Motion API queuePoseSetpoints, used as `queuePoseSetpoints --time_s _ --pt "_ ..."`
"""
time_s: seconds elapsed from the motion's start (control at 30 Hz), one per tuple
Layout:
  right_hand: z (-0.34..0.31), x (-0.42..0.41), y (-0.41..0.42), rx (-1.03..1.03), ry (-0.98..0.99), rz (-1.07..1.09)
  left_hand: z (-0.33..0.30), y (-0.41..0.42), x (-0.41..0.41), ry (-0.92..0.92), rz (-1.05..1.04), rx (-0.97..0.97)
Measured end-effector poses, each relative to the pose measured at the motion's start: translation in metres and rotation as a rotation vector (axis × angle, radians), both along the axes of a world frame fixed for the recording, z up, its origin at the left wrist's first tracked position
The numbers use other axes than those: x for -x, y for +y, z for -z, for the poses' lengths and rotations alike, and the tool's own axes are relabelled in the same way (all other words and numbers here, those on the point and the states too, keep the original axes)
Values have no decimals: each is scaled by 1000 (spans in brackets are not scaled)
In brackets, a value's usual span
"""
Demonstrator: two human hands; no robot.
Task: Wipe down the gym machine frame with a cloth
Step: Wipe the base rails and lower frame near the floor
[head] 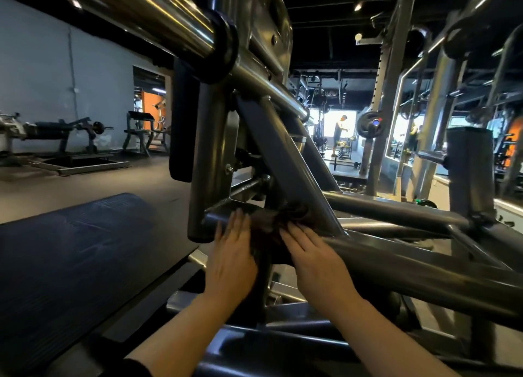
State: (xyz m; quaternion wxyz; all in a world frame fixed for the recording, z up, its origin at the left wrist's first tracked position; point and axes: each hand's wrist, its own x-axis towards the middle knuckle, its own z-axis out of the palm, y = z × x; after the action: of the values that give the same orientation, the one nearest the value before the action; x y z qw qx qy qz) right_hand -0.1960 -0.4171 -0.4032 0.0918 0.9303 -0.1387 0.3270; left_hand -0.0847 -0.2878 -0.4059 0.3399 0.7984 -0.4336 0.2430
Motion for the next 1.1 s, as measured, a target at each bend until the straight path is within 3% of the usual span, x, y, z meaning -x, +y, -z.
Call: queuePoseSetpoints --time_s 0.1,0.27,0.6,0.77,0.93,1.0,1.1 --pt "-18 -35 11 -26 71 -19 7 11 -25 18 -116 -43" --pt "-51 -86 18 -167 264 38 0 14 -32 70 -87 -133" --pt "-59 -121 27 -208 338 -131 4 16 -42 154 -54 -131" --pt "-60 -103 31 -189 352 -202 -6 23 -37 155 7 -114" --pt "-52 -39 22 -100 269 -132 -16 19 -27 195 -17 -61" --pt "-42 -6 14 -8 246 -88 -12 8 -14 104 -14 -19" --pt "-27 42 -1 38 249 -23 -6 -26 28 -79 201 12"
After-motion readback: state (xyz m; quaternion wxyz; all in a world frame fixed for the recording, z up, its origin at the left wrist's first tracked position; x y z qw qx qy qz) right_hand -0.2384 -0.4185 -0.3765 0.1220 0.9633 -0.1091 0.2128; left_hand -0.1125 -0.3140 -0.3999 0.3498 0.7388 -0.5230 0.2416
